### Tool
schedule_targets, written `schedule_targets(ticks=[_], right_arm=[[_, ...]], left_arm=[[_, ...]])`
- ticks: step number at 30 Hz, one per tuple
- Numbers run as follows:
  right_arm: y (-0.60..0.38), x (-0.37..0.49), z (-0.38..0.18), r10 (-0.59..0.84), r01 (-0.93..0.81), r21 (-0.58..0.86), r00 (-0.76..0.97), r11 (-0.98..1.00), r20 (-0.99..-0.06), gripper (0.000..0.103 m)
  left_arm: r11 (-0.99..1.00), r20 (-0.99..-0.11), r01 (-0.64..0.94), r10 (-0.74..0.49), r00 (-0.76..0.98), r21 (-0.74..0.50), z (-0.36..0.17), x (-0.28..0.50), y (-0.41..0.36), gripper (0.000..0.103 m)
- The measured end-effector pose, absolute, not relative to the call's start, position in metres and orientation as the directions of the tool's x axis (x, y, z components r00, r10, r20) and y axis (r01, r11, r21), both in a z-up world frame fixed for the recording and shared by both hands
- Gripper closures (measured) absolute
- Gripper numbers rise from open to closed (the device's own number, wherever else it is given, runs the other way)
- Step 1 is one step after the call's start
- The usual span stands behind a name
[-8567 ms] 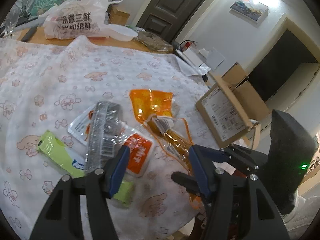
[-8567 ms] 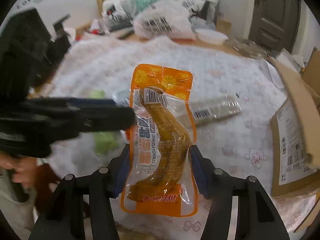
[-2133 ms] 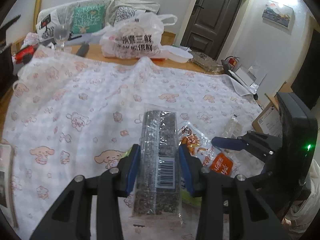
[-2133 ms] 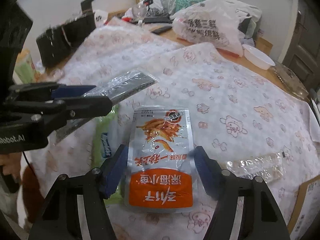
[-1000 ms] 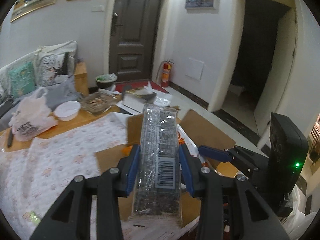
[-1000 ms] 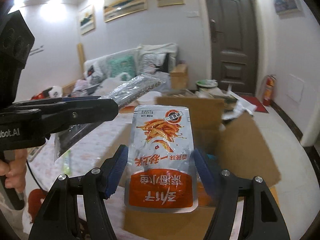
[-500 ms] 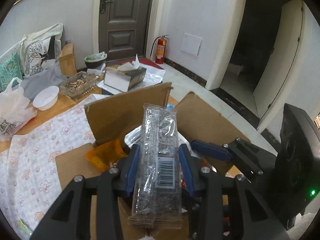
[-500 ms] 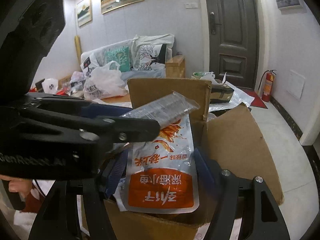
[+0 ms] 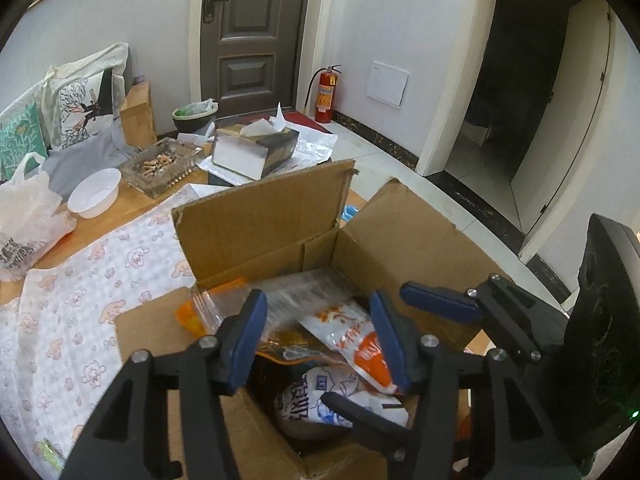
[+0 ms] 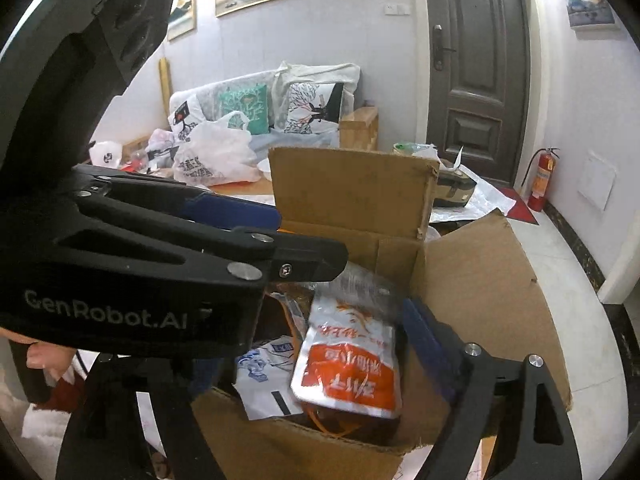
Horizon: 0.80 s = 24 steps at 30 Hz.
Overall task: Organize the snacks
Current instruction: 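Carry both snacks into the cardboard box and open both tools, then move both tools back over the green stick and grain bar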
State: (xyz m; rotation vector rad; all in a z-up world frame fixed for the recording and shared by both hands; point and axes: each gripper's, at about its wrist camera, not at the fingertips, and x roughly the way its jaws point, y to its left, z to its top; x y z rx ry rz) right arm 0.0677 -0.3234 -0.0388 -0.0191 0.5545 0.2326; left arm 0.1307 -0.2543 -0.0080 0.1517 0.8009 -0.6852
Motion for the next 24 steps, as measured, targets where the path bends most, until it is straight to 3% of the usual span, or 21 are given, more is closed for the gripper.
schedule_targets(ticks=[10, 24], right_arm=[[-0.316, 0.057, -0.03, 0.212, -0.22, 0.049, 0.824, 0.974, -0.526, 0.022], [-0.207, 0.03, 0.003, 0.295, -0.351, -0.019, 0.814, 0.936, -0.501, 0.022]], left_arm=[[0.795, -0.672, 0.59, -0.513, 0.534, -0.139, 0.01, 0.118, -0.216, 0.047], [0.896, -0.607, 0.419, -0.416, 0.678, -0.146, 0.026, 0.068, -0.063, 0.044]])
